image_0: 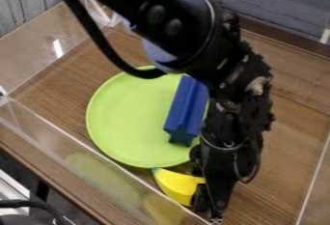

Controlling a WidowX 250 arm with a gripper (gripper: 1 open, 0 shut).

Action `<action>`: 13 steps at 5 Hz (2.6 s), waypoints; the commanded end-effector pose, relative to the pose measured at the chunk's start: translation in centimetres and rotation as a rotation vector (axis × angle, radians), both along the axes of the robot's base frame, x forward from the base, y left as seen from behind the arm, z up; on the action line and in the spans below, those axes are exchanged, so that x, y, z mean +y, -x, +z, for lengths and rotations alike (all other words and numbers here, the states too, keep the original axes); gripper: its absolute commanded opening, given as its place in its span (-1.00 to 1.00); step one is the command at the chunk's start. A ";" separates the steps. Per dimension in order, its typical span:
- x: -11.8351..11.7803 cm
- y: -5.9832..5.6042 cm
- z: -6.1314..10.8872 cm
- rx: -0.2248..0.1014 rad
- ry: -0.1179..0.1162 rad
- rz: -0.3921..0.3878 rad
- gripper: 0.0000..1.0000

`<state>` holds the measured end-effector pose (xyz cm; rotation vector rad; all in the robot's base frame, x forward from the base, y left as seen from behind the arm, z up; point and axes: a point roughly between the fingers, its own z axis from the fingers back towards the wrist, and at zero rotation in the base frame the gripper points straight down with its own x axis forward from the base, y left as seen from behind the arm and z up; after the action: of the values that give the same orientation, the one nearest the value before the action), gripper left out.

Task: Put the banana in the green plate

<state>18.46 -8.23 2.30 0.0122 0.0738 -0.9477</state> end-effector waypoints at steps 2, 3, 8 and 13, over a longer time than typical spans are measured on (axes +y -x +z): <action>0.4 -0.4 0.9 -0.029 0.007 -0.001 -1.00; 0.5 -0.4 1.0 -0.028 0.005 -0.004 -1.00; 1.4 -0.2 0.9 -0.021 -0.003 -0.003 -1.00; 2.1 -0.5 -0.2 -0.033 0.001 -0.008 -1.00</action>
<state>18.66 -6.42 1.90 0.0214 0.0539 -0.9648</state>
